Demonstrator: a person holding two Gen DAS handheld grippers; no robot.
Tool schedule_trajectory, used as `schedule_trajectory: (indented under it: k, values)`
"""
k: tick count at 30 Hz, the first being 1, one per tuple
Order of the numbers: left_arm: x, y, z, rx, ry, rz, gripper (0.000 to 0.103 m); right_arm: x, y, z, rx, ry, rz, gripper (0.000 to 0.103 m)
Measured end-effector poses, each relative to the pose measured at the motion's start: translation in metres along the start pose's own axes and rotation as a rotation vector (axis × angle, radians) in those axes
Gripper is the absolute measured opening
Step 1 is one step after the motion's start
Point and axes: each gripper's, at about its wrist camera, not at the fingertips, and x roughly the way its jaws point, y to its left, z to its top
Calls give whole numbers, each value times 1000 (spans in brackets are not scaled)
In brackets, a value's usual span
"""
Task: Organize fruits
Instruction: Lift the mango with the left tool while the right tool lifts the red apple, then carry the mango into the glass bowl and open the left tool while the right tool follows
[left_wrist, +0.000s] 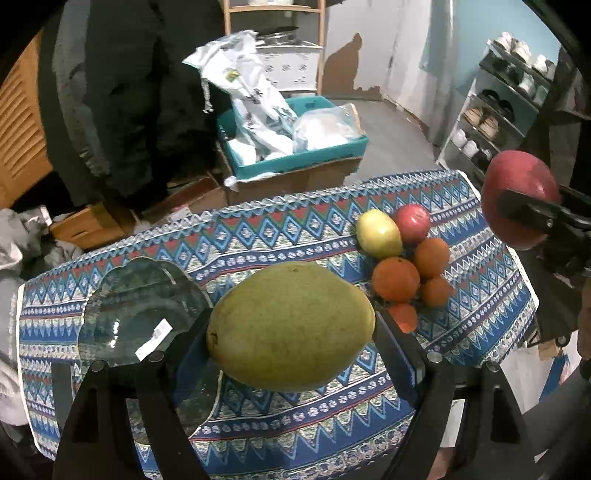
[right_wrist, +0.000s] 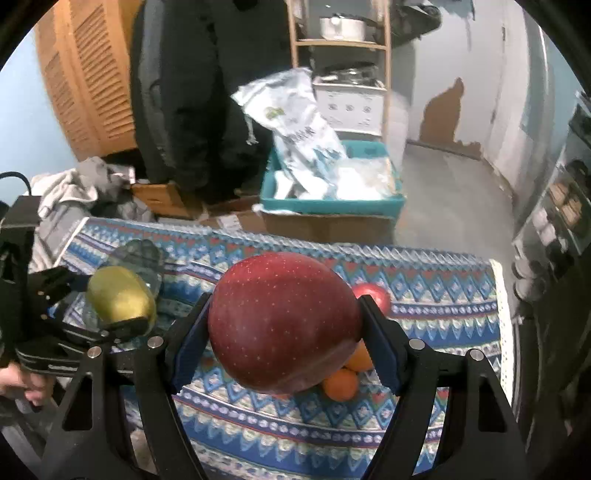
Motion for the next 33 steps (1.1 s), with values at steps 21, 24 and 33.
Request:
schedule_trajectory:
  k: [21,24,33]
  values:
    - [-23,94,-34,-158,-21,76,85,47,102,40,-94,21,142,77]
    - [-20,109,-42,-184,-9,83,85,59,117,43,-101,42,162,77]
    - [-11,150,-68,-253,26,128,85,98,165,37,-160,113,208,77]
